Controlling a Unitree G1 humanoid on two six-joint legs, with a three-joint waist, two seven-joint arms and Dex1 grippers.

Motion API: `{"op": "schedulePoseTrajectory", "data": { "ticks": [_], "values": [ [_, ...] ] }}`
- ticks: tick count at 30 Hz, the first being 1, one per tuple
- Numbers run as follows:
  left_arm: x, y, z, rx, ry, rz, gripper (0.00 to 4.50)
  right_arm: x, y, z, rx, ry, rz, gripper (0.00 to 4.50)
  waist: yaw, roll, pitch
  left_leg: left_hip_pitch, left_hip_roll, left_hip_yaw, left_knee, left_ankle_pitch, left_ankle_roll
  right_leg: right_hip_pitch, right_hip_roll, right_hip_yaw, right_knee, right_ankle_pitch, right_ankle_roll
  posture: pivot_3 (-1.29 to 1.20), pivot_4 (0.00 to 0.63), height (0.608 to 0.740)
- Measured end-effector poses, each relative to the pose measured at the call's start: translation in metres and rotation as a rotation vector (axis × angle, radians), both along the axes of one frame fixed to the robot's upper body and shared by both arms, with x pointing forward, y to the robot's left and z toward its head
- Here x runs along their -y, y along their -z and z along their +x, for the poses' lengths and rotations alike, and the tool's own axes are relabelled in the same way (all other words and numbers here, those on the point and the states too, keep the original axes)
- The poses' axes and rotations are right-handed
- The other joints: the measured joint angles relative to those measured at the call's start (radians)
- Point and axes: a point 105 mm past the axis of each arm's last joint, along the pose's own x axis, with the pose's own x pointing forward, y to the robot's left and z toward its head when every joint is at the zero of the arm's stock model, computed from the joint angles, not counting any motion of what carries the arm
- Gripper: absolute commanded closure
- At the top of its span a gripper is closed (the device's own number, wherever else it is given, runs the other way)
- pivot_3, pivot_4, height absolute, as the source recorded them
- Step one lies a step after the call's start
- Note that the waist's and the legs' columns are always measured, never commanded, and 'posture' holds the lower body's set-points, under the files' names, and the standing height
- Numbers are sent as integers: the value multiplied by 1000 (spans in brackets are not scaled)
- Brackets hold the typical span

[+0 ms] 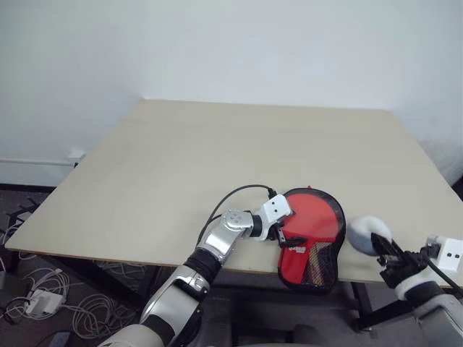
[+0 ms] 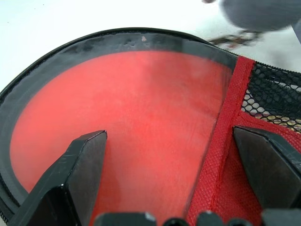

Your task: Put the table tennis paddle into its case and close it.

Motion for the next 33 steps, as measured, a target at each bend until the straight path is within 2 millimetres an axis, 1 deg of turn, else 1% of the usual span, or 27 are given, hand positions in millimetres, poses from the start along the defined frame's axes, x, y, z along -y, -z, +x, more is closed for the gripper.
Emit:
{"op": "schedulePoseTrajectory", "data": {
  "ticks": [6,9,13,18,22,27,29,31,33],
  "values": [
    [1,1,-1,-4,4,-2,0,-8,12,-29,-97,-121,5,4491,2,-2,0,0,0,-1,0,-1,0,1,-1,-2,-1,0,0,0,0,740],
    [1,2,0,-8,1,-1,0,-17,12,-45,-125,-199,9,4491,2,-3,-2,0,0,-1,0,-2,-1,1,-1,-2,-1,-1,1,0,0,740],
    [1,2,0,-10,1,1,0,-22,16,-62,-172,-263,4,4493,1,-4,-3,1,0,-1,0,-3,-2,1,-1,-2,-2,-1,1,0,0,740],
    [0,3,0,-11,2,2,0,-25,22,-84,-222,-298,20,4499,1,-5,-4,1,1,-1,0,-4,-3,1,-2,-2,-2,-1,1,0,0,740],
    [0,3,0,-12,3,3,0,-25,21,-95,-225,-310,21,4499,1,-5,-5,1,1,-1,0,-4,-3,1,-2,-3,-2,-1,1,0,0,740],
    [0,3,0,-12,5,4,0,-25,15,-91,-172,-295,29,4499,0,-5,-5,1,2,-1,0,-5,-4,1,-3,-3,-3,-1,1,0,0,740],
    [0,3,0,-12,6,4,0,-26,5,-82,-95,-291,42,4499,0,-5,-5,1,2,-1,0,-5,-4,1,-2,-3,-3,-1,1,0,0,740],
    [0,3,0,-12,8,6,0,-29,-10,-67,7,-294,56,4499,0,-5,-5,1,2,-1,0,-5,-4,1,-2,-3,-3,-1,1,0,0,740],
    [0,3,0,-11,11,7,0,-32,-21,-53,76,-295,111,4499,0,-6,-5,1,2,-1,0,-5,-4,1,-2,-3,-3,-1,1,0,0,740]
  ]
}}
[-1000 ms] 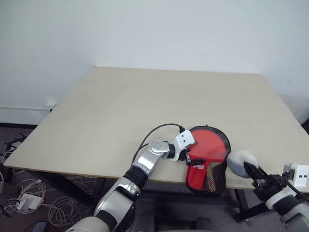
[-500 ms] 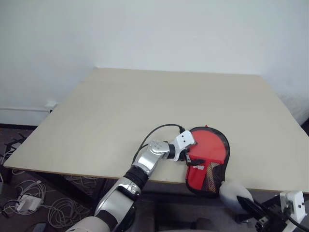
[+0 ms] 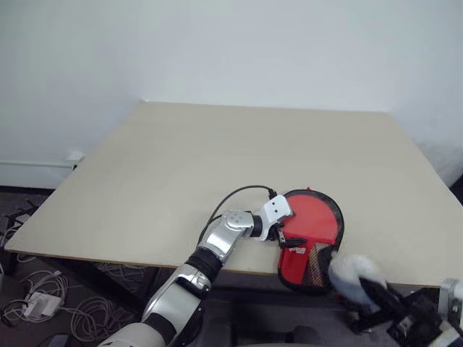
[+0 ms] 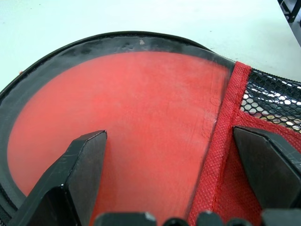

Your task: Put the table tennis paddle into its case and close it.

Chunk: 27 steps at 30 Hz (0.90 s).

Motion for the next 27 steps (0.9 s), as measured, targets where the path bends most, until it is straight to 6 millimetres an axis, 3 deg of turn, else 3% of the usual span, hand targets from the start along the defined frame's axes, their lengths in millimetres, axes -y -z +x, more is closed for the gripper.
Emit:
{"op": "schedulePoseTrajectory", "data": {
  "ticks": [5,9,14,17,18,27],
  "values": [
    [-1,0,0,2,3,3,0,-14,-4,24,29,-42,51,4499,0,-1,0,0,0,0,0,0,0,0,1,0,0,0,0,0,0,740],
    [-1,0,1,5,0,5,0,-24,10,41,4,-66,58,4499,-1,-2,-1,0,0,1,1,0,0,0,1,0,0,0,0,0,0,740],
    [-1,0,0,8,-2,4,0,-41,40,46,-103,-145,-38,4499,-1,-3,-2,0,0,1,1,0,0,0,1,0,1,0,0,0,0,740],
    [-2,0,1,13,-5,5,0,-45,42,49,-103,-152,-53,4499,-1,-4,-3,1,0,0,1,0,0,0,2,0,1,0,0,0,0,740],
    [-3,0,1,15,-6,4,0,-44,42,50,-104,-147,-51,3767,-1,-4,-3,1,0,0,1,0,0,0,2,0,1,0,0,0,0,740],
    [-5,-5,16,-53,-80,-46,0,-42,40,58,-86,-131,-50,602,-2,-6,-2,1,0,0,1,0,1,0,2,0,2,0,0,0,0,740]
  ]
}}
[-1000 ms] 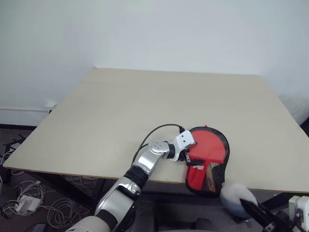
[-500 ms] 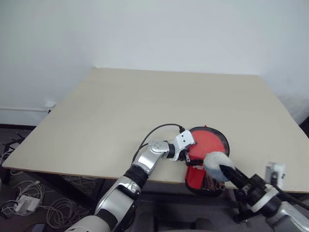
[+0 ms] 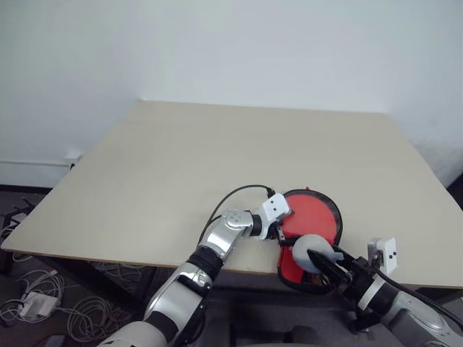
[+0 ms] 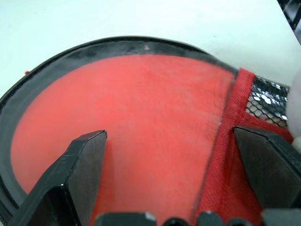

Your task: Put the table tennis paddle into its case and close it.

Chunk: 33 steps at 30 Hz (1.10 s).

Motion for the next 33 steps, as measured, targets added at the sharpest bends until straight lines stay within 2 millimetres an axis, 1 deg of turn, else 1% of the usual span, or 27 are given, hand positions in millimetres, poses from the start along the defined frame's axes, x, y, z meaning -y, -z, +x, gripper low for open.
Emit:
{"op": "schedulePoseTrajectory", "data": {
  "ticks": [1,2,5,7,8,10,13,16,19,21,22,24,25,28,29,31,33],
  "values": [
    [-5,-3,9,-22,-41,-6,0,0,1,0,-2,5,2,259,-2,0,1,0,0,-1,0,0,0,-1,1,0,1,0,0,0,0,740],
    [-11,-5,15,-36,-71,-7,0,1,1,1,-3,12,5,28,-3,0,1,-1,0,-1,0,0,0,-2,2,0,1,0,0,0,0,740],
    [-26,-12,31,-80,-146,-35,0,5,-1,6,17,60,21,28,-3,1,2,-6,0,-1,-1,3,5,-7,2,1,2,0,0,0,0,740],
    [-35,-15,40,-121,-201,-66,0,11,-12,13,86,113,49,28,0,1,3,-14,0,-3,2,4,6,-12,3,1,2,2,1,0,0,740],
    [-38,-17,45,-146,-227,-87,0,14,-19,16,124,137,63,28,1,0,5,-15,0,-4,3,4,6,-12,4,1,3,3,1,0,0,740],
    [-43,-29,53,-163,-252,-128,0,21,-27,19,169,169,80,28,3,-2,7,-15,-1,-4,3,4,6,-11,3,0,2,3,1,0,0,740],
    [-50,-52,64,-137,-254,-182,0,31,-37,22,231,214,77,28,1,-2,8,-15,-1,-3,3,3,6,-11,3,0,2,4,0,0,0,740],
    [-59,-55,66,-139,-241,-180,0,38,-47,25,275,216,64,28,-1,-1,8,-15,-1,-3,3,3,6,-11,3,1,3,4,-1,0,0,740],
    [-78,-57,64,-136,-200,-170,0,46,-52,24,286,210,33,28,-6,1,11,-15,0,-3,3,4,6,-11,4,1,4,5,-2,0,0,740],
    [-103,-63,64,-111,-175,-146,0,54,-55,23,290,188,-35,28,-11,4,13,-15,0,-2,3,4,6,-11,4,1,4,5,-2,0,0,740],
    [-120,-66,65,-90,-180,-122,0,61,-57,21,289,183,-83,28,-13,5,13,-15,0,-2,3,4,6,-11,4,1,4,5,-2,0,0,740],
    [-144,-70,66,-57,-190,-80,0,70,-65,21,307,181,-132,28,-12,5,14,-14,0,-3,3,4,6,-10,4,1,4,5,-2,0,0,740],
    [-155,-71,64,-30,-177,-49,0,71,-76,25,338,165,-140,28,-11,5,14,-14,0,-3,4,4,6,-10,4,1,4,5,-2,0,0,740],
    [-170,-76,63,12,-168,-14,0,75,-104,34,428,146,-172,28,-9,4,15,-14,0,-3,6,4,6,-10,3,1,3,4,-4,0,0,740],
    [-177,-76,64,11,-193,-8,0,73,-111,37,446,132,-177,28,-8,2,15,-14,0,-3,6,3,6,-10,3,1,3,4,-5,0,0,740],
    [-187,-77,65,5,-228,-7,0,70,-116,44,451,111,-177,28,-7,0,17,-14,0,-3,6,4,6,-10,3,1,3,5,-4,0,0,740],
    [-197,-77,62,5,-239,-3,0,66,-114,52,430,82,-192,28,-9,0,18,-14,-1,-2,5,3,6,-10,3,1,3,5,-3,0,0,740]
  ]
}}
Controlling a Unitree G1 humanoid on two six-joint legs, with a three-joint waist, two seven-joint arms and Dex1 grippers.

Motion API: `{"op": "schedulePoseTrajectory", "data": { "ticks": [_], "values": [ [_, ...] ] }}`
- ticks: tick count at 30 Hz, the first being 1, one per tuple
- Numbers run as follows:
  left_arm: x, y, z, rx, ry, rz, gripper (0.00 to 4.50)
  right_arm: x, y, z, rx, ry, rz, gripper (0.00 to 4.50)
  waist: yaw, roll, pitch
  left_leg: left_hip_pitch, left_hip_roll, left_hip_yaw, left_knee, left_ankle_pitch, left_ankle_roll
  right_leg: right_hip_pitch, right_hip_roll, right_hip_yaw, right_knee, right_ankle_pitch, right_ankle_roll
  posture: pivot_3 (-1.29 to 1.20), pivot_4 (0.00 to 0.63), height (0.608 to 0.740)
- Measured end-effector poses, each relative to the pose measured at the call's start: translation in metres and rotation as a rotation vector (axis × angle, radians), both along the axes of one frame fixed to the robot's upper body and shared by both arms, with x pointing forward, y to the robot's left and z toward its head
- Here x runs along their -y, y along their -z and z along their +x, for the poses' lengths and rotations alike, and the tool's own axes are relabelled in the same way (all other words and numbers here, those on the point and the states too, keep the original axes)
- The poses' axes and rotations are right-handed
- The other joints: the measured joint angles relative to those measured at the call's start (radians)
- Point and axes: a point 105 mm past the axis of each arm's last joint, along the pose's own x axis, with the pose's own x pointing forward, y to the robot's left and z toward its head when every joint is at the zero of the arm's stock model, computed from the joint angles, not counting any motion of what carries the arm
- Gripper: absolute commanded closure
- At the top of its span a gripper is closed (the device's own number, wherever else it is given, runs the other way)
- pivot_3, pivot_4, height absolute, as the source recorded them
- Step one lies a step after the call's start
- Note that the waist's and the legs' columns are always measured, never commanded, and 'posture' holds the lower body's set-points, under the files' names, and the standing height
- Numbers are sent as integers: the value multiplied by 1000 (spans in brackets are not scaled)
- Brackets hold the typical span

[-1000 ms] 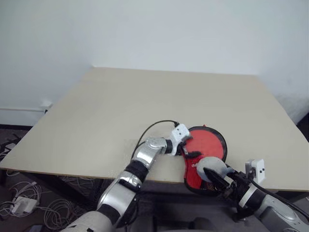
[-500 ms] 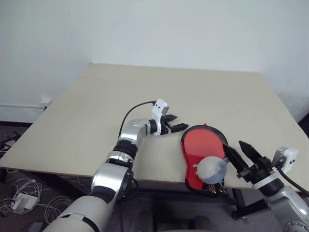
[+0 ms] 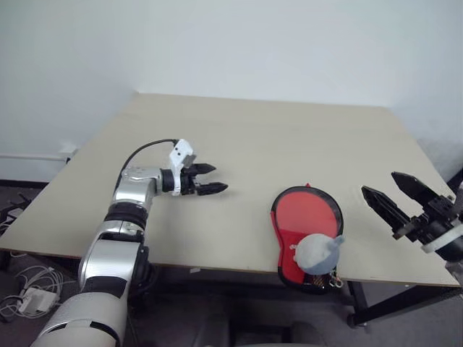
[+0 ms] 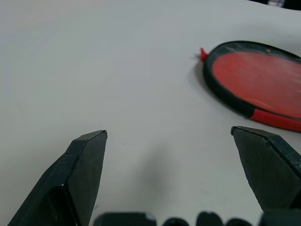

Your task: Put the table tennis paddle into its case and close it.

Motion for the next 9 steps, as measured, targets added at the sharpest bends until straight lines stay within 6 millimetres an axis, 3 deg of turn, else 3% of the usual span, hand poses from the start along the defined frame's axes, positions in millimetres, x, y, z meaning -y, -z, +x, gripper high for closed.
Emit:
{"op": "schedulePoseTrajectory", "data": {
  "ticks": [6,9],
  "values": [
    [-17,32,-22,-81,-64,-6,0,-17,8,13,-43,-71,-29,28,0,0,0,0,1,0,1,0,0,0,1,0,3,1,1,0,0,740],
    [-22,34,-28,-87,-103,-30,0,-21,12,20,-56,-85,-48,28,2,-1,1,0,1,-1,2,0,0,0,1,0,3,1,1,0,0,740]
  ]
}}
